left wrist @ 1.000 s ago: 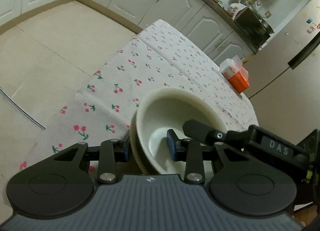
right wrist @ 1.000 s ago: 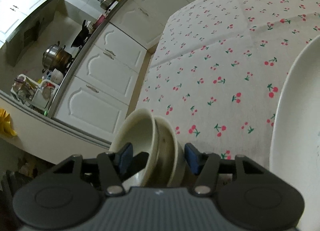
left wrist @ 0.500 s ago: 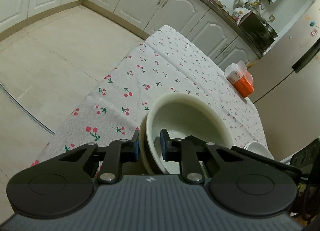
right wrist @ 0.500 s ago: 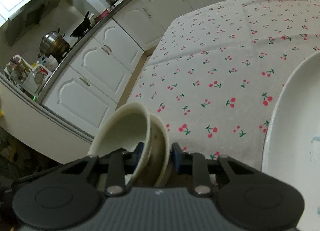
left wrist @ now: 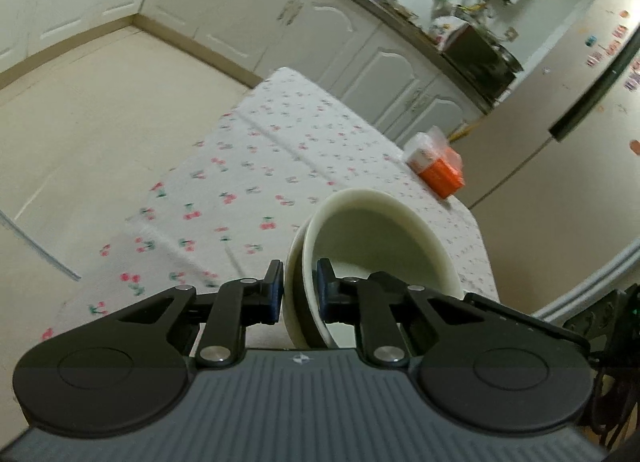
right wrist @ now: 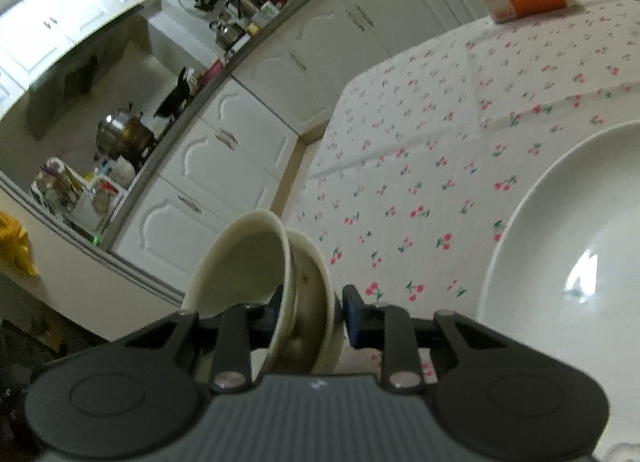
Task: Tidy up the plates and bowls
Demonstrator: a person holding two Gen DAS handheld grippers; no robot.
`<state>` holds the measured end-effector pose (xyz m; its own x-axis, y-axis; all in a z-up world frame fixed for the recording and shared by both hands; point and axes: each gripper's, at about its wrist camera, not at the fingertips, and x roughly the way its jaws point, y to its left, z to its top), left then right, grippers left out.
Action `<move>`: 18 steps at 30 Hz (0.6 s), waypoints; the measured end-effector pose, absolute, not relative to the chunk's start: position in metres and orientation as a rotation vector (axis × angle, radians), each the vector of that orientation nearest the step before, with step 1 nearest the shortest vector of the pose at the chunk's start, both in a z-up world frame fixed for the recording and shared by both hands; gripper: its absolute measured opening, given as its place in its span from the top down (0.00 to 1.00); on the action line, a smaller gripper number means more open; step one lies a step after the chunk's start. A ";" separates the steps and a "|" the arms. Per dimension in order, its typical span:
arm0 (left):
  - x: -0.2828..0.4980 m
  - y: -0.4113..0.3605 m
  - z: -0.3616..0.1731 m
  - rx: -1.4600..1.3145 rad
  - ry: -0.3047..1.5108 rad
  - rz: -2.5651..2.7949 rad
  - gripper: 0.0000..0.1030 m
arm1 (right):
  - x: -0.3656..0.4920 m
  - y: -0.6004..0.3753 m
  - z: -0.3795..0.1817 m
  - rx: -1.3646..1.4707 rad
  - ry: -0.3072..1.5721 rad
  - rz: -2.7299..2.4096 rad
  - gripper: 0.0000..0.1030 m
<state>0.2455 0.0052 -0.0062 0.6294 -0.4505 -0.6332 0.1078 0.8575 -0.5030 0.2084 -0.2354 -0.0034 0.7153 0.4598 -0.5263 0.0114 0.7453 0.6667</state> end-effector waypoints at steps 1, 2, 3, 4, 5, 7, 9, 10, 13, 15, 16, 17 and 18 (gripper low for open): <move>0.244 0.000 -0.003 -0.441 0.833 -0.344 0.85 | 0.206 -0.240 -0.001 0.705 0.735 0.267 0.74; 0.243 -0.005 -0.001 -0.433 0.831 -0.357 0.85 | 0.202 -0.246 0.001 0.715 0.725 0.260 0.74; 0.243 -0.011 0.002 -0.424 0.830 -0.371 0.85 | 0.198 -0.251 0.003 0.724 0.716 0.252 0.74; 0.243 -0.018 0.004 -0.417 0.831 -0.384 0.85 | 0.194 -0.258 0.005 0.733 0.706 0.242 0.74; 0.243 -0.028 0.007 -0.410 0.832 -0.399 0.85 | 0.190 -0.264 0.006 0.741 0.696 0.232 0.74; 0.242 -0.047 0.012 -0.393 0.830 -0.436 0.85 | 0.178 -0.279 0.010 0.761 0.671 0.204 0.74; 0.243 -0.065 0.014 -0.377 0.834 -0.472 0.85 | 0.166 -0.292 0.013 0.773 0.648 0.172 0.74; 0.242 -0.076 0.015 -0.368 0.836 -0.491 0.85 | 0.160 -0.300 0.013 0.779 0.637 0.155 0.74; 0.240 -0.105 0.015 -0.340 0.840 -0.543 0.85 | 0.142 -0.321 0.013 0.800 0.603 0.101 0.74; 0.239 -0.123 0.011 -0.327 0.852 -0.570 0.85 | 0.132 -0.334 0.011 0.816 0.589 0.061 0.74; 0.238 -0.132 0.009 -0.317 0.858 -0.581 0.85 | 0.127 -0.339 0.009 0.821 0.585 0.045 0.74; 0.238 -0.141 0.006 -0.306 0.865 -0.591 0.85 | 0.124 -0.345 0.007 0.823 0.582 0.030 0.74; 0.239 -0.149 0.003 -0.298 0.872 -0.596 0.85 | 0.120 -0.350 0.005 0.825 0.580 0.014 0.74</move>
<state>0.2392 -0.1492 0.0034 0.4956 -0.6012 -0.6269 0.3660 0.7991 -0.4770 0.1203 -0.3501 0.0051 0.8453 0.2318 -0.4815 0.2080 0.6873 0.6960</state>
